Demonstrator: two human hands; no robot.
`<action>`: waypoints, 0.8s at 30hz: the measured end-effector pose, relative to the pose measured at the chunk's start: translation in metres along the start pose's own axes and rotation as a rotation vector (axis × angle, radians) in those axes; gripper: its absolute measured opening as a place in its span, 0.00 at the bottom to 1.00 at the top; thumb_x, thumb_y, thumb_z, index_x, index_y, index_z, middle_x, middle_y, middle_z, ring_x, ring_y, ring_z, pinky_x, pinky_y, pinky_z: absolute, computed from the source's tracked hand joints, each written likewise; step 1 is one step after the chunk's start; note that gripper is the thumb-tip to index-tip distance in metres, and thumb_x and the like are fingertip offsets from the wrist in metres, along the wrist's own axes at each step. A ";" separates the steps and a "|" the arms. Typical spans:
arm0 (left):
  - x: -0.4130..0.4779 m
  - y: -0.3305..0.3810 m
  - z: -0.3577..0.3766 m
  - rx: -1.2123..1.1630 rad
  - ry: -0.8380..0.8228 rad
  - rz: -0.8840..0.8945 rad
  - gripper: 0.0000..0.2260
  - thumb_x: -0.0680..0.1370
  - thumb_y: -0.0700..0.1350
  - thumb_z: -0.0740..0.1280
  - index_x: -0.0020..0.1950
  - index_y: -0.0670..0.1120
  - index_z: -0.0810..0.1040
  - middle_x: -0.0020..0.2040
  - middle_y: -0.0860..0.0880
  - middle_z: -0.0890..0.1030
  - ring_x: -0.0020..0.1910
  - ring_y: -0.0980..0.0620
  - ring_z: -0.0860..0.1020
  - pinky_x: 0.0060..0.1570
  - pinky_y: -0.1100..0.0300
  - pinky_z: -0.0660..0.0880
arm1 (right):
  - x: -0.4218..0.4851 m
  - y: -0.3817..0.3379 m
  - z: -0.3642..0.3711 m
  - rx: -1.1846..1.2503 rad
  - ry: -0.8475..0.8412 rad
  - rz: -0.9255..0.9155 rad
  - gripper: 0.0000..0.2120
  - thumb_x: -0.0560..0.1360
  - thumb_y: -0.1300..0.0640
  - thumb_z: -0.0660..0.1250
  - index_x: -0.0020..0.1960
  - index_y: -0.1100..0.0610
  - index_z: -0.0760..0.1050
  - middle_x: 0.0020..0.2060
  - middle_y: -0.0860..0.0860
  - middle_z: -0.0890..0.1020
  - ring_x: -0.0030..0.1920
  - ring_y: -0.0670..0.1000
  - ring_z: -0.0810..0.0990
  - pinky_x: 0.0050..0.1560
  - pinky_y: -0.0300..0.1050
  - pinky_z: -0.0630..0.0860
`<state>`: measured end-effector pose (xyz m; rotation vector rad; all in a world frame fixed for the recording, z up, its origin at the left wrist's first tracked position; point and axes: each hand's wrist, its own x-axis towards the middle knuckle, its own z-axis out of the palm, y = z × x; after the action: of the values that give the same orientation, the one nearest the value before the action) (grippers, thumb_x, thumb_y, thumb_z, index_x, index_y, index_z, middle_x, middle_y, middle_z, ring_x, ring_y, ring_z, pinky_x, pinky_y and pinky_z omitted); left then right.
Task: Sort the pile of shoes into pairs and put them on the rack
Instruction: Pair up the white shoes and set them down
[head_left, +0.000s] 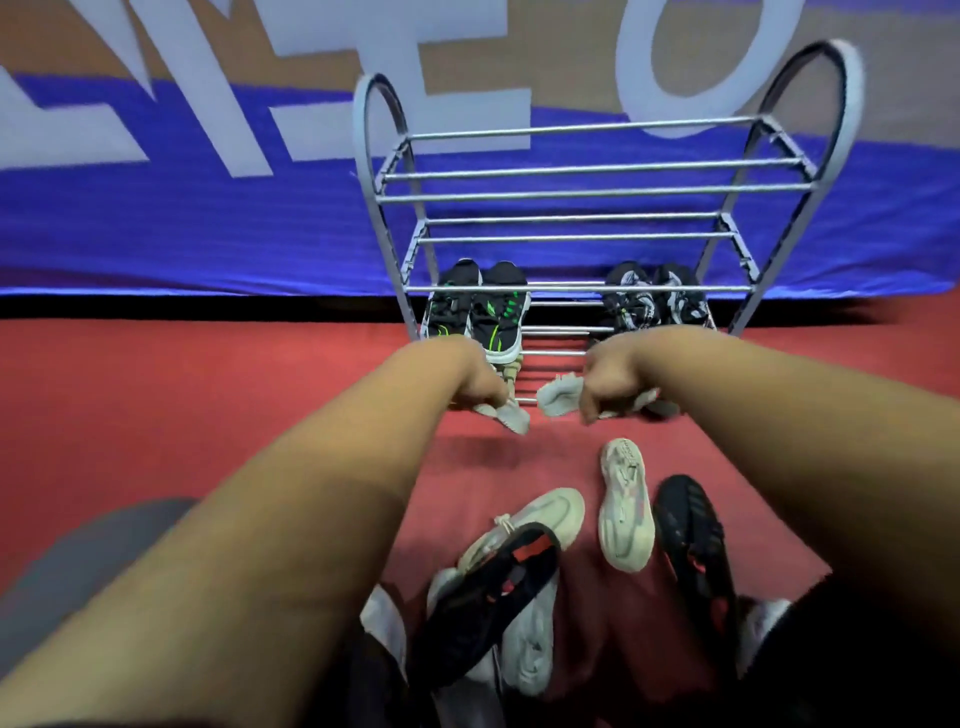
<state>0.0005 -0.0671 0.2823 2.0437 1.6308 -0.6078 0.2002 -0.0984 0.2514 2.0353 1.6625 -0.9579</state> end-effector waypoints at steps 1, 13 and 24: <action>-0.010 -0.005 -0.019 -0.016 0.036 0.004 0.16 0.76 0.56 0.72 0.40 0.44 0.79 0.38 0.43 0.77 0.34 0.45 0.75 0.45 0.56 0.76 | -0.013 -0.005 -0.017 0.009 0.058 -0.024 0.14 0.65 0.48 0.79 0.38 0.58 0.83 0.33 0.52 0.83 0.32 0.53 0.77 0.36 0.40 0.72; -0.036 -0.052 -0.072 -0.500 0.525 -0.056 0.17 0.75 0.53 0.72 0.38 0.44 0.70 0.37 0.46 0.72 0.32 0.48 0.69 0.30 0.58 0.63 | -0.047 -0.007 -0.060 0.462 0.593 -0.135 0.33 0.68 0.41 0.77 0.68 0.53 0.73 0.58 0.54 0.80 0.51 0.55 0.78 0.49 0.48 0.75; 0.041 -0.050 -0.070 -0.481 0.683 0.013 0.26 0.78 0.60 0.70 0.63 0.40 0.73 0.64 0.41 0.72 0.57 0.36 0.78 0.51 0.45 0.78 | 0.012 -0.034 -0.075 0.676 0.701 -0.134 0.31 0.69 0.42 0.74 0.67 0.56 0.73 0.54 0.52 0.79 0.49 0.55 0.77 0.44 0.48 0.72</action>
<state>-0.0355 0.0164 0.3101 1.9770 1.8674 0.5191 0.1901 -0.0334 0.3020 3.0038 2.0075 -1.0116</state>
